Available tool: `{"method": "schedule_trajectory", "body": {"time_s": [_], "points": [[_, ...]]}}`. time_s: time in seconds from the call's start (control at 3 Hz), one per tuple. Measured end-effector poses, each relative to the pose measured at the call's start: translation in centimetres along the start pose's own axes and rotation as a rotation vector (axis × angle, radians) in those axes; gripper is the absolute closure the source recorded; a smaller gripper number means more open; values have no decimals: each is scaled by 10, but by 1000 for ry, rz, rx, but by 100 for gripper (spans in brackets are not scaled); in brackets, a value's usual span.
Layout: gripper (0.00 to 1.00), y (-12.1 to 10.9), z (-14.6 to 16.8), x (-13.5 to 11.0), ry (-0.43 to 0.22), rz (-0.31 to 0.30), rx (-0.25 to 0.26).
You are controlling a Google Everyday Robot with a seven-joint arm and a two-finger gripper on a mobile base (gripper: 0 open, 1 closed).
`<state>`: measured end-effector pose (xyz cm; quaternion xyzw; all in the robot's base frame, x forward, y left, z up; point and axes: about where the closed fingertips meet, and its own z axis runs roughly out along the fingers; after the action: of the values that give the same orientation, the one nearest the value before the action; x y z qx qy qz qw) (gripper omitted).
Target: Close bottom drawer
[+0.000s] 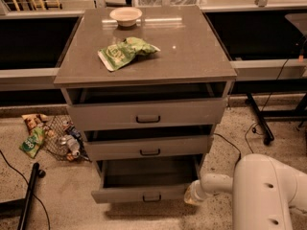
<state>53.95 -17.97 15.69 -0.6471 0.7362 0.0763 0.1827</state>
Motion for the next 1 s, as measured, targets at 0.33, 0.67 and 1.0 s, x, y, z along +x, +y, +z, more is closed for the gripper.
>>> {"method": "schedule_trajectory", "body": {"time_s": [0.33,0.67,1.0], "points": [[79,-28,2,-4,-54,-23,41],[56,-53,10,-4,-104,-34,41],[33,-71,20,-4,-140,-35,20]]}}
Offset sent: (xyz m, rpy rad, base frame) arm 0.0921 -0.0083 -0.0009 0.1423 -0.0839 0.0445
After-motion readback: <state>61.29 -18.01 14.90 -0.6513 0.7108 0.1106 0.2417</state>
